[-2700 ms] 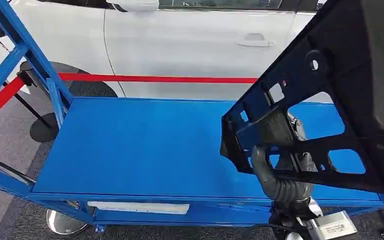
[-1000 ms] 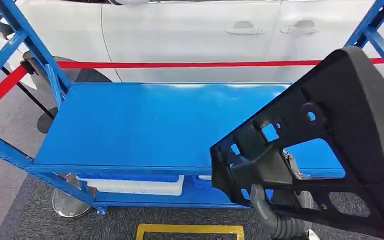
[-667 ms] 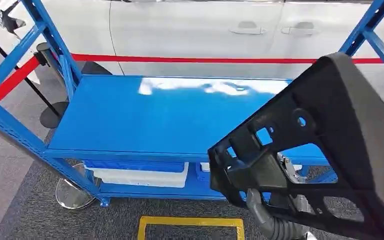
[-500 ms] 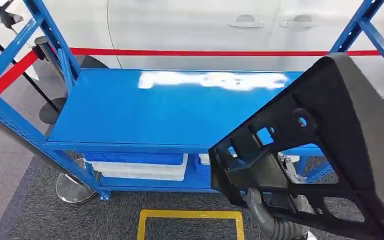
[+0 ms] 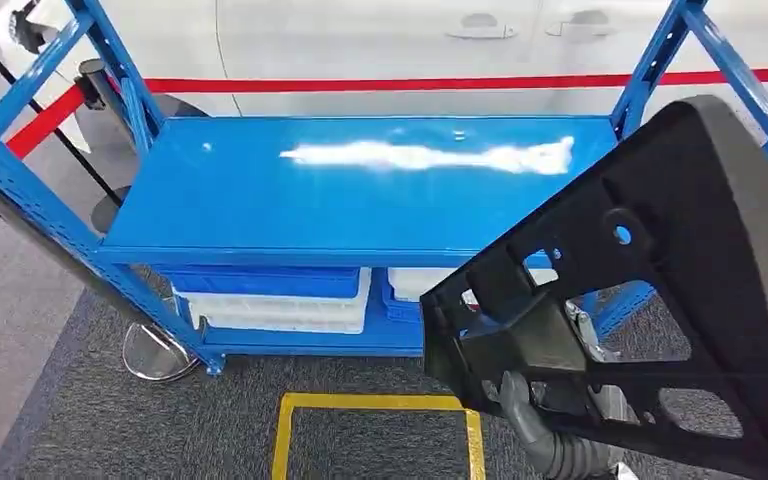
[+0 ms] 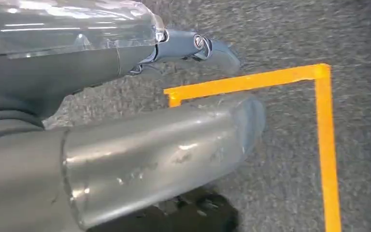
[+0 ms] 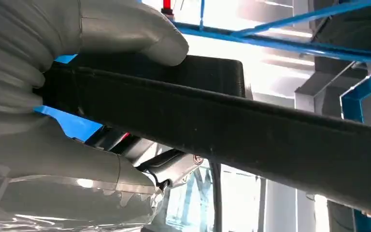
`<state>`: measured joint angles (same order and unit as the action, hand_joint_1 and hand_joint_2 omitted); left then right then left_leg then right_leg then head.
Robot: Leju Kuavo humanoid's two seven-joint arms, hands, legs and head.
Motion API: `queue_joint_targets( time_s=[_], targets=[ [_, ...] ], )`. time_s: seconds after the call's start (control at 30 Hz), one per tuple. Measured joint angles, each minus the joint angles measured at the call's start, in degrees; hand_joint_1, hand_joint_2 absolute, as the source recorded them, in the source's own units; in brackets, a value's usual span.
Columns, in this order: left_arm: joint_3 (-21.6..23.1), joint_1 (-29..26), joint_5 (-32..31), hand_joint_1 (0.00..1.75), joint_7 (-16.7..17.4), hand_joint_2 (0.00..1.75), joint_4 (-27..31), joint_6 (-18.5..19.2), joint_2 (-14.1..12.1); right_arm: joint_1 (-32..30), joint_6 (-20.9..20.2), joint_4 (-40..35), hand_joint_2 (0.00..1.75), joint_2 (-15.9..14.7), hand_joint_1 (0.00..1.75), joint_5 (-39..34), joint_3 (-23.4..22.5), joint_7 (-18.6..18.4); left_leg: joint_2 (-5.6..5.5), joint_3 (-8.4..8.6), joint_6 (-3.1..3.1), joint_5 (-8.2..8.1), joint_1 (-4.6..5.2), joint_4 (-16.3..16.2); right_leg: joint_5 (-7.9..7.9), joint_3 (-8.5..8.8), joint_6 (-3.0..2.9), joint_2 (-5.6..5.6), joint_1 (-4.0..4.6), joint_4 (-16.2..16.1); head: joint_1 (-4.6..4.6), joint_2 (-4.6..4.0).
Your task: Take the parts from the cabinet and place them on the table.
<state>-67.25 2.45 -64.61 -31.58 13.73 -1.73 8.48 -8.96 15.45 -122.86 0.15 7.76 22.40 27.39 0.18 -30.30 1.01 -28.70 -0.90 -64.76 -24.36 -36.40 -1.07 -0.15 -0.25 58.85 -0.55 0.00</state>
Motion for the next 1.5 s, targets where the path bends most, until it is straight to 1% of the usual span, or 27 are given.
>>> queue_joint_targets(
  time_s=[0.03, 0.07, 0.17, 0.2, 0.27, 0.3, 0.37, 0.43, 0.5, 0.53, 0.57, 0.7, 0.77, 0.83, 0.87, 0.93, 1.0, 1.03, 1.07, 1.1, 1.2, 1.23, 1.27, 1.4, 1.43, 1.47, 1.5],
  targets=[
    [0.0, 0.17, 0.0, 0.0, 0.0, 0.0, 0.11, 0.0, -0.09, -0.05, 0.0, -0.02, 1.75, 0.02, 1.75, 0.0, 0.02, 0.0, -0.02, 3.37, -0.54, -2.39, 0.31, 5.28, 0.31, -0.29, 0.28, -0.03, 0.07, 0.28, 0.02, 0.0],
    [0.02, 0.25, 0.0, 0.0, -0.04, 0.0, 0.13, 0.0, -0.07, 0.0, 0.02, -0.11, 1.75, 0.02, 1.75, 0.0, 0.02, 0.0, -0.06, 4.7, -0.62, -2.98, 0.47, 7.8, 0.66, -0.41, 0.68, -0.04, 0.12, 0.43, 0.11, 0.0],
    [0.0, 0.2, 0.0, 0.0, 0.0, 0.0, 0.15, 0.0, -0.04, -0.02, 0.0, -0.15, 1.75, 0.04, 1.75, 0.0, 0.04, 0.04, -0.07, 3.82, -1.7, -1.94, 0.91, 7.7, 2.1, -0.19, 1.91, -0.17, -0.16, -0.31, -0.28, 0.0],
    [0.0, 0.18, 0.0, 0.0, 0.0, 0.0, 0.15, 0.0, 0.04, -0.03, 0.0, -0.15, 1.75, 0.02, 1.75, 0.0, 0.04, 0.0, 0.12, 3.67, -2.28, -0.9, 0.16, 8.59, 2.05, -0.51, 2.27, -0.07, -0.15, -0.01, -0.35, 0.0],
    [0.0, 0.27, 0.0, 0.0, 0.0, 0.0, 0.15, 0.0, 0.04, -0.06, 0.0, -0.22, 1.75, 0.02, 1.75, 0.0, 0.04, 0.07, 0.43, 2.38, -3.2, 0.22, 0.33, 8.67, -3.34, -1.96, 2.44, 0.22, -0.19, 3.55, 0.0, 0.0],
    [0.0, 0.22, 0.0, 0.0, 0.0, 0.0, 0.15, 0.0, 0.04, -0.08, 0.0, -0.22, 1.75, 0.02, 1.75, 0.02, 0.04, 0.02, 0.44, 1.46, -3.23, 0.89, 0.35, 8.65, -7.41, -3.26, 2.71, 0.2, -0.29, 8.28, 0.0, 0.0],
    [-0.02, 0.22, 0.42, 0.0, 0.15, 0.0, 0.15, 0.02, 0.07, -1.02, 0.88, -0.24, 1.75, 0.04, 1.75, 1.32, -0.04, -2.24, 1.08, 0.07, -3.31, 2.21, 0.45, 8.28, -10.69, -4.67, 3.15, 0.17, -0.49, 15.36, -0.02, 0.0],
    [-0.33, 0.15, 0.42, 0.0, 0.55, 0.0, 0.24, 0.48, 0.22, -6.17, 0.5, -0.39, 1.75, 0.26, 1.75, 1.46, -1.58, -1.41, 1.17, -1.59, -3.13, 2.87, 0.34, 7.67, -7.87, -2.13, 3.43, 0.05, -0.74, 14.95, 0.04, 0.0],
    [-0.59, -0.23, 0.29, 0.0, 0.72, 0.0, 0.46, 0.9, 0.48, -11.7, -1.71, -0.39, 1.75, 0.7, 1.75, 0.39, -3.52, 3.95, 1.51, -2.86, -2.88, 3.07, 0.29, 6.59, -4.69, 4.33, 3.56, -1.07, -0.92, 6.2, 0.11, 0.0],
    [-0.78, -0.38, 0.22, 0.0, 0.79, 0.0, 0.55, 0.94, 0.5, -12.82, -2.63, -0.42, 1.75, 0.72, 1.75, 0.31, -4.49, 5.34, 1.91, -3.2, -2.6, 3.06, 0.43, 6.05, -5.2, 7.22, 3.47, -3.24, -0.87, 1.68, 0.15, 0.0],
    [-1.15, -0.56, 0.2, 0.0, 0.85, 0.0, 0.68, 0.94, 0.65, -13.53, -3.47, -0.42, 1.75, 1.11, 1.75, 0.22, -5.35, 5.79, 2.67, -3.69, -2.2, 3.12, 0.63, 5.49, -6.15, 8.19, 2.94, -3.82, 0.06, -0.84, 0.2, 0.0],
    [-1.6, -0.17, -0.02, 0.0, 0.85, 0.0, 0.92, 0.98, 0.7, -15.86, -4.87, -0.61, 1.75, 2.65, 1.75, 0.79, -7.06, 4.87, 4.84, -3.73, -0.62, 4.04, 0.75, 5.67, -4.4, 6.47, 0.74, -1.55, -0.18, -1.13, 0.02, 0.0],
    [-1.81, -0.08, -0.02, 0.0, 0.85, 0.0, 1.09, 0.98, 0.72, -16.09, -5.07, -0.63, 1.75, 3.32, 1.75, 0.85, -7.37, 4.68, 1.43, -4.93, 0.05, -1.75, 0.37, 2.19, -2.99, 5.05, -0.37, -0.73, -0.36, -1.17, -0.09, 0.0],
    [-1.86, -0.18, -0.13, 0.0, 0.87, 0.0, 1.11, 0.98, 0.76, -16.29, -5.16, -0.63, 1.75, 3.89, 1.75, 0.87, -7.5, 4.46, 0.35, -6.72, 0.22, -8.37, 0.35, -6.02, -1.51, 3.22, -0.55, 0.48, -0.2, -1.09, -0.11, 0.0],
    [-1.88, -0.14, -0.13, 0.0, 0.85, 0.0, 1.16, 0.96, 0.76, -16.37, -5.16, -0.63, 1.75, 4.0, 1.75, 0.87, -7.61, 4.44, 0.31, -7.11, 0.19, -9.57, 0.36, -9.42, -0.74, 2.24, -0.54, 1.05, -0.08, -0.97, -0.13, 0.0],
    [-1.9, 0.0, -0.18, 0.0, 0.87, 0.0, 1.29, 0.98, 0.74, -16.61, -5.25, -0.63, 1.75, 4.24, 1.75, 1.03, -7.94, 4.28, 0.23, -5.23, -0.14, -6.72, 0.37, -10.29, 0.7, 0.14, -0.33, 2.26, 0.03, -0.6, -0.11, 0.0],
    [-1.9, 0.15, -0.35, 0.0, 0.85, 0.0, 1.36, 0.98, 0.74, -16.87, -5.29, -0.72, 1.75, 4.79, 1.75, 1.31, -8.26, 4.02, -0.55, 0.29, -0.84, -2.35, 0.39, -3.65, 2.09, -1.99, 0.01, 3.56, 0.05, -0.11, -0.13, 0.0],
    [-1.9, 0.26, -0.57, 0.0, 0.85, 0.0, 1.44, 0.98, 0.72, -16.94, -5.31, -0.79, 1.75, 5.05, 1.75, 1.53, -8.31, 4.02, -2.72, 4.21, -1.47, -2.5, 0.44, 1.71, 2.88, -2.68, 0.2, 4.22, -0.07, 0.2, -0.17, 0.0],
    [-1.9, 0.32, -0.77, 0.0, 0.81, 0.0, 1.6, 0.98, 0.68, -17.03, -5.36, -0.94, 1.75, 5.16, 1.75, 1.62, -8.35, 4.0, -4.54, 7.85, -1.95, -4.84, 0.73, 7.65, 3.46, -3.3, 0.58, 4.67, 0.32, 0.26, -0.13, 0.0],
    [-1.92, 0.3, -0.79, 0.0, 0.79, 0.0, 1.6, 1.01, 0.68, -17.09, -5.46, -1.11, 1.75, 5.29, 1.75, 1.73, -8.39, 4.0, -4.33, 8.27, -1.61, -5.27, 0.64, 8.93, 4.36, -3.24, 0.91, 5.23, 0.17, 0.06, -0.02, 0.0],
    [-1.97, 0.37, -0.79, 0.0, 0.68, 0.0, 1.6, 1.01, 0.79, -17.38, -5.62, -1.31, 1.75, 5.42, 1.75, 1.73, -8.46, 4.0, -2.67, 7.2, -2.3, -3.48, 1.15, 8.93, 7.25, -3.41, 2.41, 7.25, 0.14, -1.64, -0.5, 0.0],
    [-1.99, 0.44, -0.79, 0.0, 0.68, 0.0, 1.6, 1.01, 1.03, -17.62, -5.62, -1.36, 1.75, 5.42, 1.75, 1.73, -8.61, 4.02, -1.03, 6.48, -2.68, -2.38, 0.28, 9.55, 6.55, -4.06, 2.43, 6.67, -0.25, -1.04, -0.54, 0.0],
    [-2.01, 0.48, -0.79, 0.0, 0.72, 0.0, 1.72, 1.01, 0.81, -17.91, -5.62, -1.42, 1.75, 5.44, 1.75, 1.73, -8.76, 4.0, -1.05, 6.01, -2.83, -1.77, 0.4, 9.65, 4.73, -4.47, 2.61, 4.87, 0.23, -0.42, -0.27, 0.0],
    [-2.03, 0.47, -0.79, 0.0, 0.72, 0.0, 1.75, 1.01, 0.79, -17.88, -5.62, -1.47, 1.75, 5.44, 1.75, 1.73, -8.79, 4.0, -1.03, 5.77, -2.88, -1.5, 0.43, 9.74, 3.76, -4.67, 2.65, 4.23, 0.19, 0.02, -0.02, 0.0],
    [-2.08, 0.44, -0.79, 0.0, 0.68, 0.0, 1.77, 1.01, 0.85, -17.89, -5.62, -1.57, 1.75, 5.44, 1.75, 1.73, -8.83, 4.0, 0.12, 4.73, -3.62, -0.7, 0.49, 9.84, -1.24, -5.68, 2.85, 2.43, 0.02, 3.56, 0.57, 0.0],
    [-2.25, 0.21, -0.79, 0.0, 0.68, 0.0, 1.79, 1.01, 0.83, -17.87, -5.62, -1.57, 1.75, 5.44, 1.75, 1.75, -8.92, 3.96, 2.68, 1.82, -3.43, 1.37, 0.61, 9.73, -7.84, -7.28, 3.55, 0.74, -0.69, 15.46, 0.59, 0.0],
    [-2.27, 0.24, -0.79, 0.0, 0.68, 0.0, 1.79, 1.01, 0.83, -17.9, -5.62, -1.57, 1.75, 5.44, 1.75, 1.75, -9.03, 3.96, 4.0, 0.25, -3.16, 2.34, 0.57, 9.51, -4.84, -6.69, 4.03, 0.45, -1.29, 18.56, 0.61, 0.0]
  ],
)
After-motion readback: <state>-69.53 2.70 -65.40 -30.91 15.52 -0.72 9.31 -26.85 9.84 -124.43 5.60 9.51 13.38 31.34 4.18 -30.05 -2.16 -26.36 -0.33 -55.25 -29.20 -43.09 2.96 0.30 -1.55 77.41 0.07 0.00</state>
